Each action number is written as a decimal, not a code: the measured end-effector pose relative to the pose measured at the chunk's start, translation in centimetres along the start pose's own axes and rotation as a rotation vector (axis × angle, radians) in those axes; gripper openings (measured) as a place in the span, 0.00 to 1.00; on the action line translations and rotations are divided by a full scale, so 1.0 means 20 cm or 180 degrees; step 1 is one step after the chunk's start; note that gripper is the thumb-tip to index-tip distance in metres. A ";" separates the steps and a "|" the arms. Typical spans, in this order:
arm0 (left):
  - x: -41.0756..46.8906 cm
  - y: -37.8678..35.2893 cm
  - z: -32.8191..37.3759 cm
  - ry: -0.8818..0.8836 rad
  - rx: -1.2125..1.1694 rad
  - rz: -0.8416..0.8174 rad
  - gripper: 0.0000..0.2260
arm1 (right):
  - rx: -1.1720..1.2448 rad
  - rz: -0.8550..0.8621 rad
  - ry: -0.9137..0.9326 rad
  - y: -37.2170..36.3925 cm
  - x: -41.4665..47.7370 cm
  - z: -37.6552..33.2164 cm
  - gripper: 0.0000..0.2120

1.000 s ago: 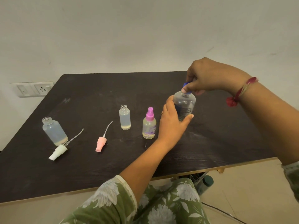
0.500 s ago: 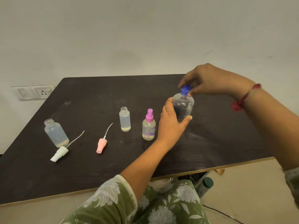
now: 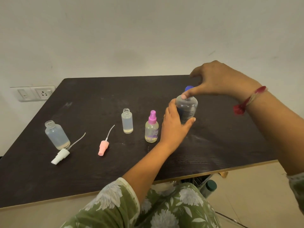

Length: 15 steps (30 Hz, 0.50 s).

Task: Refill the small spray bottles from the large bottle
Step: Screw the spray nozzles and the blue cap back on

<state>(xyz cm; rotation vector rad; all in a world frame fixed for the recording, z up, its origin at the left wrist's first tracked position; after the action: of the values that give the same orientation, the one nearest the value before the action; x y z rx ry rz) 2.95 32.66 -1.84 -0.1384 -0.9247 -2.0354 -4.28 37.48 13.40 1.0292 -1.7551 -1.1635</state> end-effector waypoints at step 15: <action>0.00 -0.01 0.00 -0.0013 0.0055 -0.0011 0.36 | -0.0366 -0.0018 0.0273 -0.07 0.07 -0.07 0.21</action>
<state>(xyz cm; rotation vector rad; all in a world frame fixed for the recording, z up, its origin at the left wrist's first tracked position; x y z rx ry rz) 2.81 32.67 -1.94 -0.1314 -0.9454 -2.0305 -3.29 35.36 12.61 1.0008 -1.6008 -1.1919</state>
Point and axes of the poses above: each hand's wrist, its own x-axis towards the middle knuckle, its own y-axis out of the back of the hand, z = x × y, the point moved 7 cm from there along x, towards the middle knuckle, and after that the axes turned 13 degrees about x, right-handed, at the moved point
